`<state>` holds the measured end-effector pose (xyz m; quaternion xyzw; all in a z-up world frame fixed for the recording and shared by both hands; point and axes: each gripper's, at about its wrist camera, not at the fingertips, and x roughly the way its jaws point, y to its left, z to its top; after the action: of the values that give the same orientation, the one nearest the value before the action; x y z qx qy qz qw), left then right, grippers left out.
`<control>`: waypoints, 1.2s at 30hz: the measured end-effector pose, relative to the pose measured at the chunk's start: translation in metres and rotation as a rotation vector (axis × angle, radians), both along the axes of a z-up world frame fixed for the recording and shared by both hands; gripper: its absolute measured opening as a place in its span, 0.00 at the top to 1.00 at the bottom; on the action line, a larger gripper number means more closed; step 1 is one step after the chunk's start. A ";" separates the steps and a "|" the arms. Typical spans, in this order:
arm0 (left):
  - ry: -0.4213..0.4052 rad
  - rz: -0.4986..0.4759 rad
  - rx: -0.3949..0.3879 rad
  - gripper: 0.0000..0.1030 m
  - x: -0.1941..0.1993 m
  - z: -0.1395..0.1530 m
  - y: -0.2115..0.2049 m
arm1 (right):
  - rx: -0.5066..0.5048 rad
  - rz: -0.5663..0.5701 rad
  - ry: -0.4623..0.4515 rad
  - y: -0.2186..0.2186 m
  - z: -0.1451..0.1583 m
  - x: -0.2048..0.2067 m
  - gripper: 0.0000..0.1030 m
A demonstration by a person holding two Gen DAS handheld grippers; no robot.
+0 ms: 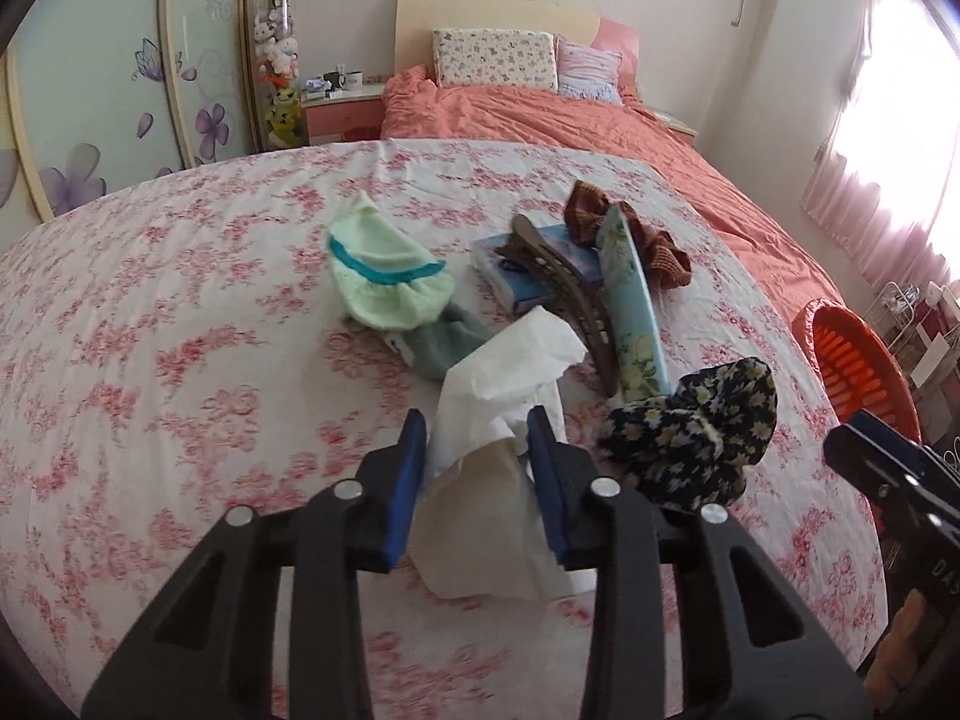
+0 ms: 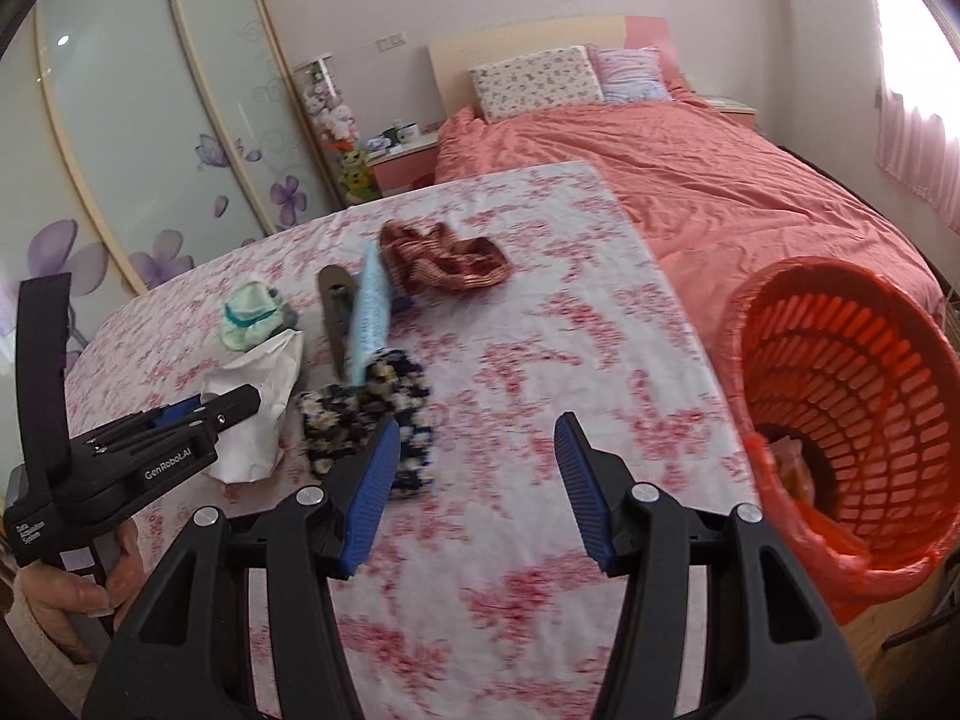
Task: Collect trash
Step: 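Grasp the white tissue with the left gripper while the right grasps the black floral cloth, then lift the tissue and floral cloth off the table in both grippers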
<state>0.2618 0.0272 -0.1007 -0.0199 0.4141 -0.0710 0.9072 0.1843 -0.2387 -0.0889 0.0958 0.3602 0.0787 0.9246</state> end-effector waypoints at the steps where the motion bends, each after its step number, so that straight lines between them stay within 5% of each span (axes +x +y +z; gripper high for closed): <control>1: -0.002 0.008 -0.003 0.69 -0.002 0.001 0.007 | 0.001 0.011 0.003 0.005 -0.001 0.001 0.47; 8: -0.003 0.095 -0.012 0.70 -0.010 -0.001 0.062 | -0.013 0.046 0.040 0.042 -0.017 0.022 0.42; 14: -0.002 0.119 -0.026 0.57 -0.012 -0.004 0.081 | -0.051 0.057 0.106 0.059 -0.033 0.039 0.36; 20: 0.002 0.111 -0.023 0.48 -0.009 -0.006 0.076 | -0.061 0.060 0.107 0.051 -0.032 0.036 0.71; 30: 0.013 0.089 -0.022 0.44 -0.003 -0.009 0.062 | -0.127 -0.104 0.110 0.020 -0.031 0.040 0.78; 36: 0.021 0.068 -0.022 0.43 0.000 -0.014 0.055 | -0.099 -0.087 0.116 0.020 -0.033 0.044 0.76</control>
<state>0.2620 0.0817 -0.1147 -0.0446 0.4218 -0.0442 0.9045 0.2280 -0.2191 -0.1223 0.0702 0.4120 0.0148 0.9084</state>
